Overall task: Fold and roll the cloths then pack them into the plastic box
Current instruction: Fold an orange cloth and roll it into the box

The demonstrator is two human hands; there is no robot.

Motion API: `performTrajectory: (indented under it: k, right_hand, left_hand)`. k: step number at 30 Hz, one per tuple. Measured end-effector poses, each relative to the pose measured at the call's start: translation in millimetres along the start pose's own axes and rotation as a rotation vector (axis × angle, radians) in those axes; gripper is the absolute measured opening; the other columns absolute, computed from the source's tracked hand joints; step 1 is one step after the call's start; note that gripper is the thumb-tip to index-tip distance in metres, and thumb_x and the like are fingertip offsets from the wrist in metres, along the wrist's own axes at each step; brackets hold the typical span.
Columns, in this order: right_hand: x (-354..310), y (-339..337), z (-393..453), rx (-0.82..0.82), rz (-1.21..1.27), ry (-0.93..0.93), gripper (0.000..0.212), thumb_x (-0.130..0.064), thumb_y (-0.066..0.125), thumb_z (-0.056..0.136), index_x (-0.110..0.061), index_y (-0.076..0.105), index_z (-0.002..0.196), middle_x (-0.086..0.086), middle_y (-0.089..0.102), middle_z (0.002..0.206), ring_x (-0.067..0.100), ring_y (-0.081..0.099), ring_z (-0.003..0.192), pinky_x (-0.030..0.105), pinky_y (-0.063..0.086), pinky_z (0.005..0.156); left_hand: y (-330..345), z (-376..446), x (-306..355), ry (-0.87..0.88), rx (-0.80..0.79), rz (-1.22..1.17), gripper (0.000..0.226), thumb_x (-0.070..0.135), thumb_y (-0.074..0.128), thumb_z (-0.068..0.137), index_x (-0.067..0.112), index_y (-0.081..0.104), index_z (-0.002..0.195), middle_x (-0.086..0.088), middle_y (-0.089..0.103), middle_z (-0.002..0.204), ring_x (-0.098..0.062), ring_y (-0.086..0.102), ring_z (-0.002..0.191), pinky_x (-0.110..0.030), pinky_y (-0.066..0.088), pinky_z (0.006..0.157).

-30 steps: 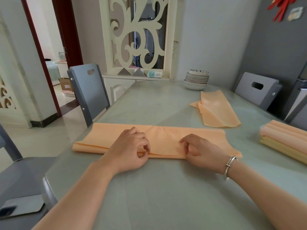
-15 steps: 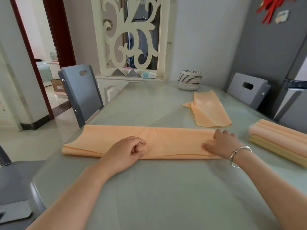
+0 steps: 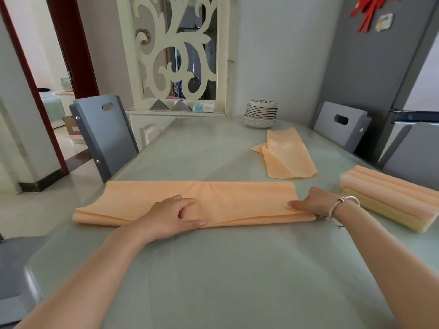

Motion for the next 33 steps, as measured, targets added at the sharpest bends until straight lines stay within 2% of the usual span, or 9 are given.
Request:
performTrajectory:
  k: [2,4,8,12,15,19,27,30,33]
  right_hand:
    - [0,0,-2,-0.008,-0.026,-0.002,0.049,-0.058,0.053,0.086,-0.01,0.041,0.084,0.0,0.046,0.075,0.011,0.041,0.059,0.024,0.03,0.051]
    - [-3,-2,-6,-0.036,-0.043,-0.02,0.049,-0.06,0.051,0.086,-0.011,0.044,0.081,0.0,0.048,0.077,0.012,0.044,0.061,0.023,0.032,0.052]
    - [-4,-2,-12,-0.058,-0.018,-0.097,0.041,-0.051,0.052,0.089,-0.012,0.053,0.101,0.001,0.051,0.092,0.016,0.048,0.076,0.025,0.036,0.063]
    - [-3,4,-8,-0.247,0.957,-0.146,0.006,-0.018,0.054,0.092,-0.013,0.054,0.09,0.004,0.054,0.078,0.012,0.057,0.061,0.023,0.045,0.052]
    - [-3,6,-6,-0.294,1.533,-0.155,0.005,-0.01,0.054,0.09,-0.011,0.054,0.095,0.006,0.056,0.081,0.018,0.062,0.07,0.03,0.058,0.066]
    - [-6,-3,-13,-0.222,1.835,-0.305,0.012,-0.018,0.051,0.09,-0.01,0.054,0.098,0.007,0.054,0.083,0.023,0.057,0.081,0.041,0.05,0.083]
    - [-29,-31,-21,-0.209,1.921,-0.422,0.032,-0.024,0.046,0.093,-0.007,0.056,0.119,0.009,0.065,0.099,0.023,0.061,0.09,0.038,0.043,0.089]
    - [-59,-40,-20,-0.256,1.799,-0.424,0.041,-0.023,0.052,0.088,-0.005,0.052,0.124,0.013,0.052,0.11,0.027,0.048,0.101,0.038,0.036,0.092]
    - [-93,-39,-25,-0.317,1.63,-0.439,0.025,-0.02,0.054,0.088,-0.007,0.056,0.109,0.011,0.052,0.093,0.022,0.05,0.084,0.031,0.038,0.077]
  left_hand:
    - [-4,3,2,-0.03,-0.083,-0.051,0.113,0.087,0.056,0.048,0.027,0.039,0.142,0.01,0.045,0.084,-0.005,0.048,0.079,-0.023,0.043,0.08]
    - [-12,7,10,-0.097,-0.204,-0.067,0.101,0.072,0.067,0.063,0.026,0.032,0.146,0.009,0.05,0.091,-0.007,0.051,0.084,-0.019,0.039,0.075]
    - [-30,27,25,-0.228,-0.372,0.064,0.098,0.057,0.072,0.071,0.031,0.019,0.149,-0.003,0.044,0.14,-0.021,0.044,0.126,-0.025,0.032,0.102]
    - [-35,44,28,-0.292,-0.513,0.118,0.126,0.071,0.077,0.046,0.04,0.01,0.148,-0.003,0.052,0.112,-0.019,0.047,0.099,-0.027,0.036,0.088]
    - [-33,49,38,-0.287,-0.474,0.169,0.115,0.069,0.073,0.058,0.038,0.01,0.149,0.0,0.043,0.142,-0.019,0.043,0.125,-0.028,0.032,0.104]
    - [-15,53,72,-0.179,-0.393,0.123,0.103,0.059,0.069,0.073,0.024,0.012,0.151,0.0,0.025,0.155,-0.018,0.028,0.14,-0.027,0.023,0.113]
    - [26,66,119,-0.015,-0.296,-0.107,0.096,0.054,0.071,0.074,0.018,0.022,0.149,0.0,0.035,0.15,-0.018,0.037,0.135,-0.025,0.032,0.106]
    - [20,64,106,0.001,-0.301,-0.197,0.084,0.056,0.067,0.077,0.026,0.028,0.145,0.004,0.054,0.128,-0.013,0.052,0.116,-0.022,0.038,0.095]
    - [10,60,88,0.007,-0.207,-0.502,0.044,0.036,0.059,0.09,0.021,0.049,0.13,0.006,0.067,0.099,-0.008,0.062,0.091,-0.026,0.048,0.087]
Point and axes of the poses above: each hand's wrist, its own z-axis towards the middle knuckle, its own y-axis out of the palm, x = y × z, the point moved 1 cm from there along z, towards the middle knuckle
